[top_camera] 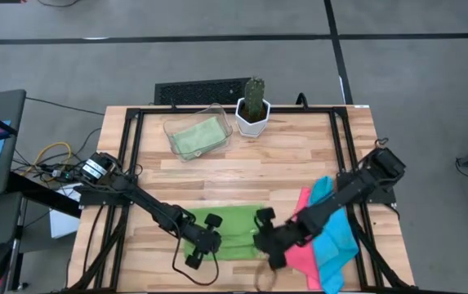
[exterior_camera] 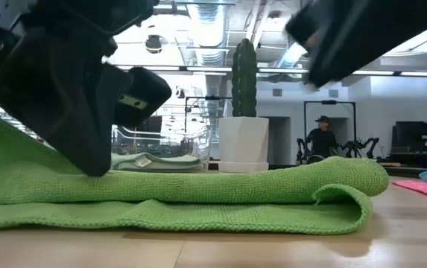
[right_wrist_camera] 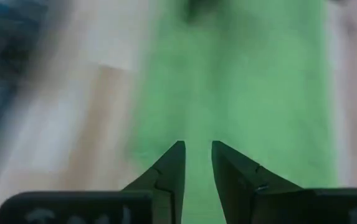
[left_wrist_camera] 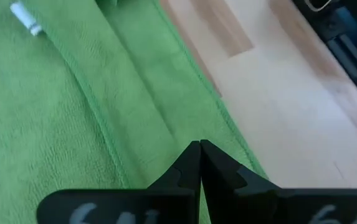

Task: Fold microfiber towels
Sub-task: Fold the green microfiber towel

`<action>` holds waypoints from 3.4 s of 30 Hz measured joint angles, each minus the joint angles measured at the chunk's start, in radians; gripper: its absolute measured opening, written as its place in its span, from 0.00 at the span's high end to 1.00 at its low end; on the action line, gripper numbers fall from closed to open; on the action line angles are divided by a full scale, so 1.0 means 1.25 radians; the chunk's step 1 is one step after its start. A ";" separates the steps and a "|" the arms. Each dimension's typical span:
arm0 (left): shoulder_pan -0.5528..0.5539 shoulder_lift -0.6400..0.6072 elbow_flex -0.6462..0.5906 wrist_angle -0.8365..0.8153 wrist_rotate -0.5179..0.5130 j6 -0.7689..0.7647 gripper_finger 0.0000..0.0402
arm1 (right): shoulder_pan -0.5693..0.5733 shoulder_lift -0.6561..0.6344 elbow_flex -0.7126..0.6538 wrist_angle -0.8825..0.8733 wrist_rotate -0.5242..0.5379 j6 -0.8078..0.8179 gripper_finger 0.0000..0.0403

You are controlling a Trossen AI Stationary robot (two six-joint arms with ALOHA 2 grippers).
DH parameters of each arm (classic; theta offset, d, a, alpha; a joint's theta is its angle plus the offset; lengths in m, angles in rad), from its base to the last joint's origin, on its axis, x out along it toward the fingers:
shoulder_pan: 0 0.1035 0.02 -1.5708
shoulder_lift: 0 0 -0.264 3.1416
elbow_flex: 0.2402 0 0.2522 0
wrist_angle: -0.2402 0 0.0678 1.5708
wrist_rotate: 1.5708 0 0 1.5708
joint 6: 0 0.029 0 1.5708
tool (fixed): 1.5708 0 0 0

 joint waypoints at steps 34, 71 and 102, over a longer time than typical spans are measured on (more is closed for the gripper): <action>0.014 0.000 -0.019 -0.029 -0.020 -0.021 1.00 | 0.014 0.123 0.009 -0.013 -0.134 0.091 0.75; 0.013 0.000 -0.019 -0.051 -0.020 -0.038 1.00 | -0.045 0.080 0.011 -0.124 -0.048 0.220 0.40; -0.153 -0.007 0.193 -0.554 -0.459 -0.271 0.98 | 0.103 0.084 0.010 0.044 -0.036 0.244 0.63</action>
